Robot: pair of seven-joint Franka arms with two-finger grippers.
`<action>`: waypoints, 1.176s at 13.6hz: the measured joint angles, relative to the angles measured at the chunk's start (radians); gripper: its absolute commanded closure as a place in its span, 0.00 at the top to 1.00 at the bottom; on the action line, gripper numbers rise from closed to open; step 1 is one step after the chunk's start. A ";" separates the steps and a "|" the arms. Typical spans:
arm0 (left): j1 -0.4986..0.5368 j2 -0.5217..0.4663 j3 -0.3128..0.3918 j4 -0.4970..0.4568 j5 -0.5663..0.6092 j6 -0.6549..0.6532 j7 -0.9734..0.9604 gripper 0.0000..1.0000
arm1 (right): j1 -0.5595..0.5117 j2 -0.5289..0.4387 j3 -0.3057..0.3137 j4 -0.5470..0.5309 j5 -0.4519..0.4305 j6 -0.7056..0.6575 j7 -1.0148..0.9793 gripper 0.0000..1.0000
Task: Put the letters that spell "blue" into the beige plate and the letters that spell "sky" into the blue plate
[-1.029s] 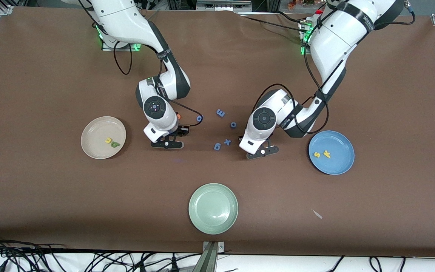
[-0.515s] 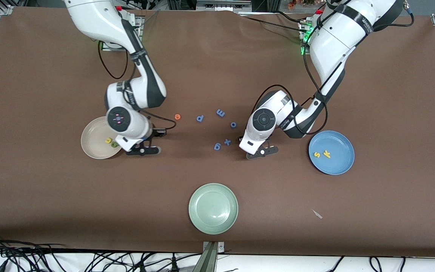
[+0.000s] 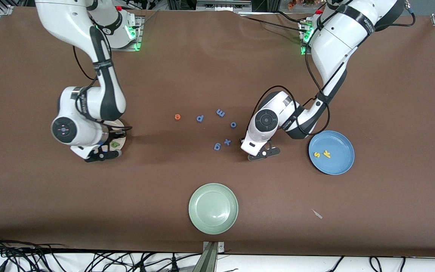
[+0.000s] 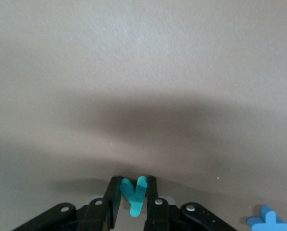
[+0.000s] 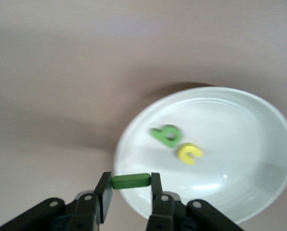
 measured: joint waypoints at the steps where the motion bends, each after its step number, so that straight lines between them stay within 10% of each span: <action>1: 0.009 -0.008 0.000 0.008 0.003 -0.009 0.014 0.06 | -0.022 0.007 -0.001 0.000 0.000 0.001 -0.009 0.89; 2: 0.026 -0.027 0.001 0.017 0.004 -0.038 0.055 0.07 | -0.033 0.014 -0.001 0.000 0.000 0.003 -0.012 1.00; 11: 0.299 -0.172 0.000 0.007 0.004 -0.316 0.668 0.16 | 0.065 0.027 0.023 0.030 0.034 0.008 0.233 1.00; 12: 0.325 -0.171 0.001 -0.015 0.004 -0.318 0.714 0.31 | 0.096 0.026 0.026 0.030 0.045 0.008 0.280 1.00; 13: 0.346 -0.170 0.003 -0.036 0.004 -0.318 0.745 0.82 | 0.127 0.024 0.027 0.030 0.049 0.009 0.329 1.00; 14: 0.366 -0.170 0.004 -0.050 0.004 -0.318 0.782 1.00 | 0.157 0.022 0.028 0.030 0.051 0.010 0.381 1.00; 16: 0.397 -0.170 0.004 -0.054 0.004 -0.317 0.863 1.00 | 0.217 0.016 0.030 0.025 0.051 0.026 0.466 1.00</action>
